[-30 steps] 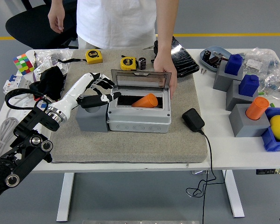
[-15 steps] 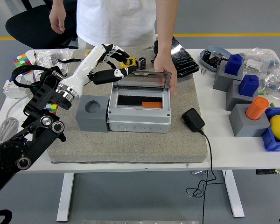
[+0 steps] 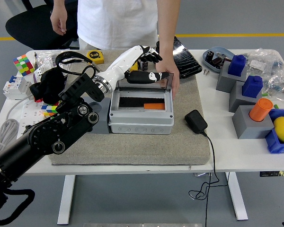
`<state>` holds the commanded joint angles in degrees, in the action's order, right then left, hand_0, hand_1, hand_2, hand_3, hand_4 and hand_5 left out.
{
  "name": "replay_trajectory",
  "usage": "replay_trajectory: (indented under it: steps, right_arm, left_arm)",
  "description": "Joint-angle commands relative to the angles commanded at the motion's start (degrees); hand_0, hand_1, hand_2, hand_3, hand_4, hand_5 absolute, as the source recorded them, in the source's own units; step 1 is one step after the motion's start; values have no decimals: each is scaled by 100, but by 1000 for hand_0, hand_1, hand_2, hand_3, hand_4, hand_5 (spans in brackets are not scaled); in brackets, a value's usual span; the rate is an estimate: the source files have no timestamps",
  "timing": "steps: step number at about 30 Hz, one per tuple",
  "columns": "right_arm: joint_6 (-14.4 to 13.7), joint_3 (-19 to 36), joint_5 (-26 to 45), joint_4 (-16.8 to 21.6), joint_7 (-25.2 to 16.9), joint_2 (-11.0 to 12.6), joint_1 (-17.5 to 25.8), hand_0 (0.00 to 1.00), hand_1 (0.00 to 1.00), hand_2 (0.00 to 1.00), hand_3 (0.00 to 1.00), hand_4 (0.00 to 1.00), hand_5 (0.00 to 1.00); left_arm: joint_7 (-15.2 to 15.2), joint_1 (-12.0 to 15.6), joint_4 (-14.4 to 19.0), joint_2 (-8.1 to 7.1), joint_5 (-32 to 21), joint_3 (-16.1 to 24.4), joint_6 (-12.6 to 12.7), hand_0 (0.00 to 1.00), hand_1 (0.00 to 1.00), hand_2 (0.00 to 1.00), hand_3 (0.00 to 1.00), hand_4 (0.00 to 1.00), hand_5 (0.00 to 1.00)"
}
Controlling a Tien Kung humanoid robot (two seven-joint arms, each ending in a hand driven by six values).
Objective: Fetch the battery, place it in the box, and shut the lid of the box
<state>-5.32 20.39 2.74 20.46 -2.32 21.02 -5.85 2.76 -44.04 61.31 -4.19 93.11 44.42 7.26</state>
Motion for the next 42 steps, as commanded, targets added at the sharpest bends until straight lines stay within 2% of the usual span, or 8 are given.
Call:
replay_trajectory:
  steps: [4, 5, 6, 9, 19, 28, 35, 42]
  right_arm:
    - [-2, 53, -41, 13, -2, 8, 2, 577, 624, 657, 564, 968, 466]
    - [-3, 76, -64, 22, -3, 15, 9, 577, 624, 657, 564, 968, 466]
    - [-3, 86, -71, 25, -3, 18, 13, 577, 625, 657, 565, 969, 464]
    - [-1, 92, -74, 20, -1, 17, 24, 577, 625, 657, 565, 969, 464]
    - [0, 128, -103, 23, -6, 25, 25, 577, 624, 657, 565, 969, 464]
    - [-2, 130, -107, 15, -6, 25, 59, 577, 624, 657, 565, 968, 464]
    - [-4, 107, -127, 16, -14, 20, 49, 577, 624, 657, 565, 968, 464]
    - [-8, 79, -125, 13, -17, 51, 32, 576, 624, 657, 565, 969, 463]
  left_arm:
    - [251, -11, -6, -55, 83, -238, -149, 720, 745, 712, 711, 902, 540]
    - [272, 12, 49, -89, 76, -283, -159, 720, 745, 712, 711, 902, 540]
    - [278, 27, 86, -112, 57, -309, -161, 673, 707, 684, 699, 901, 547]
    - [329, 89, 193, -165, 49, -349, -183, 673, 707, 684, 699, 901, 547]
    - [552, 432, 870, -425, -81, -421, -279, 628, 689, 671, 697, 908, 549]
    - [577, 783, 1176, -563, -271, -425, -298, 612, 686, 667, 702, 916, 557]
    - [564, 1101, 1349, -607, -312, -160, -308, 600, 683, 669, 707, 925, 568]
    - [391, 1603, 2041, -705, -395, 733, -209, 556, 676, 664, 704, 927, 584]
